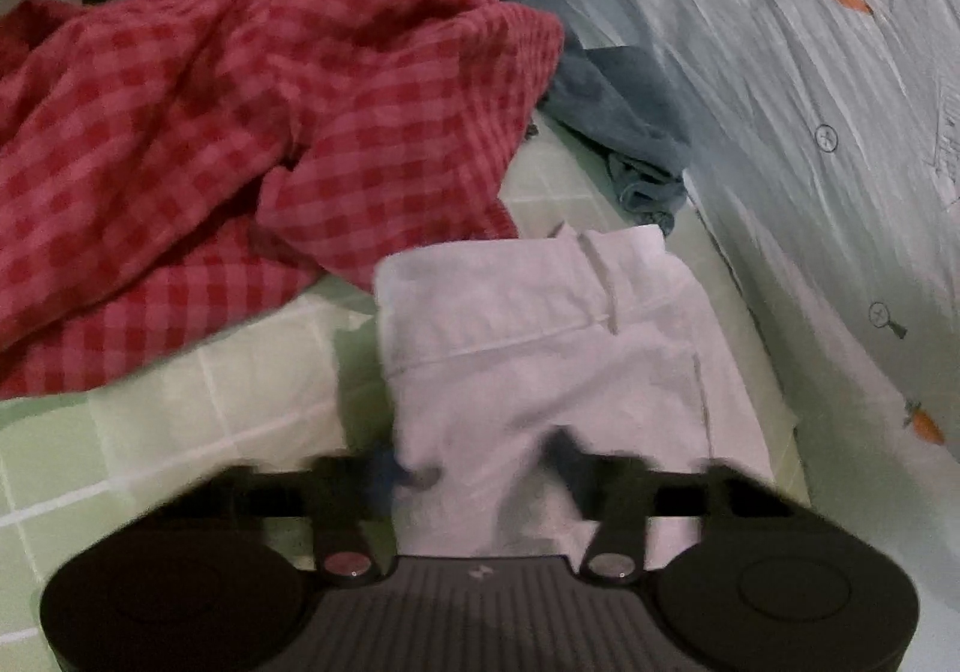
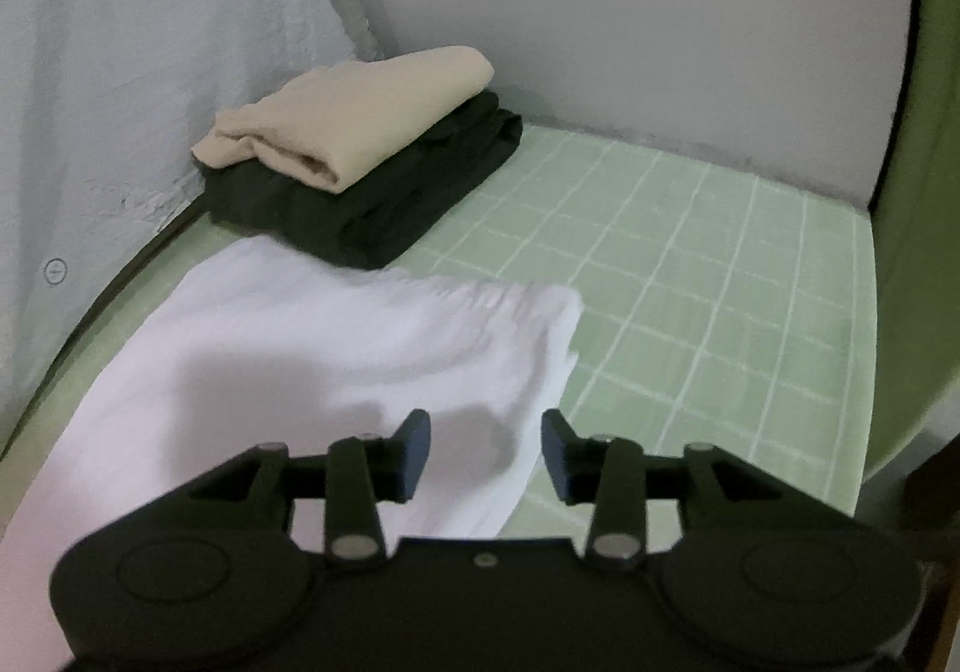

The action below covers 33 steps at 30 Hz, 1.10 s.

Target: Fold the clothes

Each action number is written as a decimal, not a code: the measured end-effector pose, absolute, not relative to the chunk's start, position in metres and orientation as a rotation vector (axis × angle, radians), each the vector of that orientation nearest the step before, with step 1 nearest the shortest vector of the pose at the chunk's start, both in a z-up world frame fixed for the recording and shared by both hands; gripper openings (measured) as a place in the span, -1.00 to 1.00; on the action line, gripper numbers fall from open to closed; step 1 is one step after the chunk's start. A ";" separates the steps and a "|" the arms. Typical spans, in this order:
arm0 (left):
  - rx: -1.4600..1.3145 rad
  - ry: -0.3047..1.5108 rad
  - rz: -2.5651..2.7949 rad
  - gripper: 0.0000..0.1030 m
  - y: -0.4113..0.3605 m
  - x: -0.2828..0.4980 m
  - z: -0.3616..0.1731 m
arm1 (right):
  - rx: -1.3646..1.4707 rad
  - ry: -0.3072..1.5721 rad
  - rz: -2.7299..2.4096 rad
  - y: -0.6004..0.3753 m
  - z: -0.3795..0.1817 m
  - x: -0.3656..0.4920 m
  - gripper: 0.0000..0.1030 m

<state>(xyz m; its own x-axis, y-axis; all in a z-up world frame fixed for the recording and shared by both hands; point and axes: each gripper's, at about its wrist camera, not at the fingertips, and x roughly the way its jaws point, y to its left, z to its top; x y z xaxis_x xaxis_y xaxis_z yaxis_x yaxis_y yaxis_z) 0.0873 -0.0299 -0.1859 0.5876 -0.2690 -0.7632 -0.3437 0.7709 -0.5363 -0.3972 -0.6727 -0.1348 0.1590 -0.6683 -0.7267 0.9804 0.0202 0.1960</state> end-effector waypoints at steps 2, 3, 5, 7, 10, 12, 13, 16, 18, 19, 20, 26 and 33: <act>-0.710 0.953 0.052 -0.71 -0.030 0.090 -0.181 | 0.786 0.507 -1.365 -0.666 -0.135 -0.394 -0.19; -0.703 0.940 0.065 -0.76 -0.029 0.090 -0.177 | 0.790 0.508 -1.368 -0.663 -0.134 -0.393 -0.19; -0.701 0.917 0.104 -0.80 -0.023 0.090 -0.169 | 0.807 0.501 -1.376 -0.656 -0.135 -0.391 -0.19; -0.688 0.898 0.113 -0.91 -0.016 0.090 -0.163 | 0.838 0.481 -1.378 -0.651 -0.137 -0.391 -0.19; -0.621 0.878 0.075 -0.93 -0.015 0.094 -0.157 | 0.859 0.479 -1.370 -0.644 -0.143 -0.387 -0.19; -0.572 0.856 0.046 -0.95 -0.021 0.092 -0.151 | 0.861 0.494 -1.360 -0.642 -0.147 -0.383 -0.19; -0.541 0.839 0.027 -0.95 -0.027 0.090 -0.146 | 0.864 0.500 -1.353 -0.641 -0.149 -0.382 -0.19; -0.469 0.776 -0.032 -0.96 -0.046 0.081 -0.124 | 0.871 0.518 -1.327 -0.644 -0.154 -0.379 -0.19; -0.438 0.729 -0.081 -0.96 -0.061 0.074 -0.107 | 0.868 0.531 -1.308 -0.651 -0.156 -0.377 -0.19; -0.428 0.705 -0.115 -0.97 -0.071 0.071 -0.098 | 0.866 0.535 -1.298 -0.654 -0.156 -0.376 -0.19; -0.416 0.684 -0.152 -0.97 -0.081 0.068 -0.090 | 0.864 0.536 -1.289 -0.658 -0.156 -0.375 -0.19; -0.291 0.664 -0.419 -0.99 -0.175 0.034 -0.068 | 0.852 0.533 -1.233 -0.682 -0.153 -0.373 -0.18; 0.049 0.985 -0.712 -0.94 -0.305 -0.027 -0.146 | 0.868 0.541 -1.203 -0.705 -0.162 -0.388 -0.13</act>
